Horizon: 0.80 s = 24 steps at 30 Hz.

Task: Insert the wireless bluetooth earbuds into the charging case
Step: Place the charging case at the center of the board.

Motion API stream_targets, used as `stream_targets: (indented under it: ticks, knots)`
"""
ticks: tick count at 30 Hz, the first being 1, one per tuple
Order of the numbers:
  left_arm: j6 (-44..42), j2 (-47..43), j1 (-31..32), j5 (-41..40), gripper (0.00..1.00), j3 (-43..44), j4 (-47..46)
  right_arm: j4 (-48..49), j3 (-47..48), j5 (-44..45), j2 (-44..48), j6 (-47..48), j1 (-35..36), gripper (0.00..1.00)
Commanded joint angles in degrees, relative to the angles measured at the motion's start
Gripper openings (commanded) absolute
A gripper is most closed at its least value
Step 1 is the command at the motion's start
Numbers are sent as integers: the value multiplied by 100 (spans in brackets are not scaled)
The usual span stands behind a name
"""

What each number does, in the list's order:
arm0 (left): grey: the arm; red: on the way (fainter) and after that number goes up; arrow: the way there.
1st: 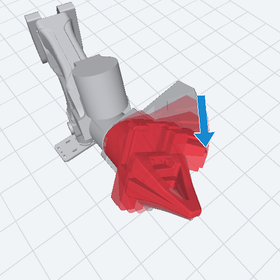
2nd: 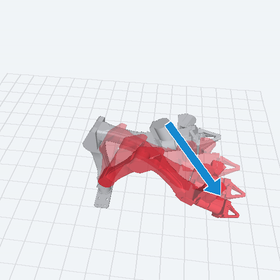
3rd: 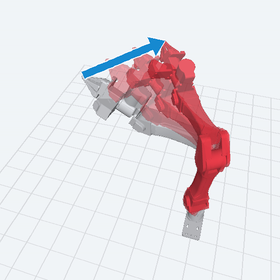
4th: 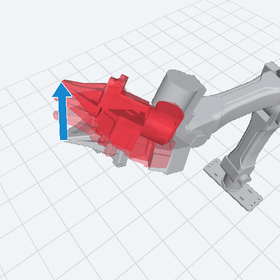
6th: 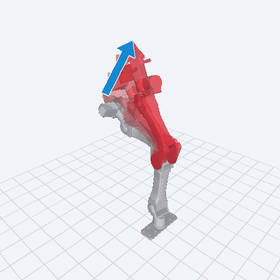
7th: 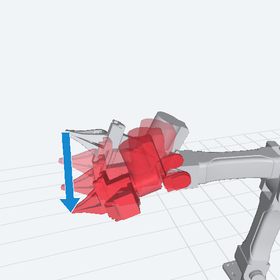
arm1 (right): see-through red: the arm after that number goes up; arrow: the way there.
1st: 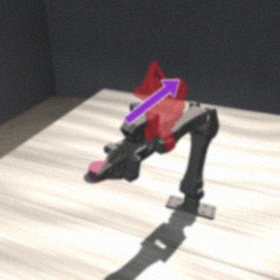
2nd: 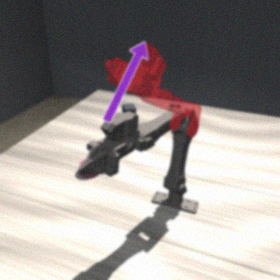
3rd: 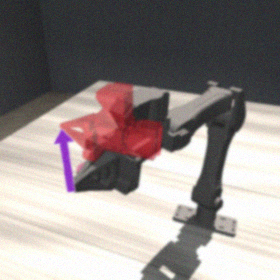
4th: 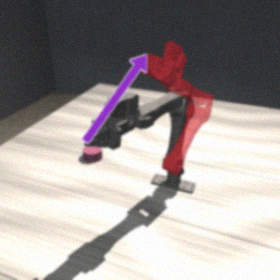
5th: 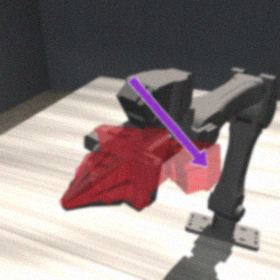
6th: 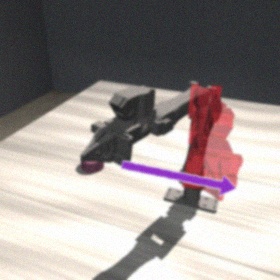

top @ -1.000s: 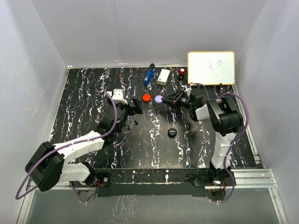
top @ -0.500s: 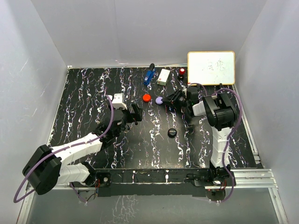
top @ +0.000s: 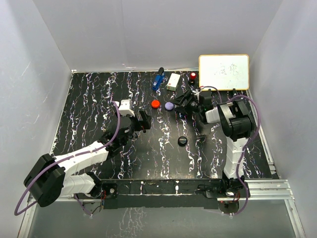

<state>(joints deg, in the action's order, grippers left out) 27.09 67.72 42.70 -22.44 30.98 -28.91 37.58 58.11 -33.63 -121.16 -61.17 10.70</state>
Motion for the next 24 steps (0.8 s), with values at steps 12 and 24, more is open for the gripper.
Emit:
stream_targets:
  ticks: [12,24]
  knots:
    - [31,224,-25,1120,99,407,100,3031,-2534,-855,2332,-792,-339,98]
    - [120,1272,170,2403,95,799,139,-906,-2410,890,3933,1538,-364,98]
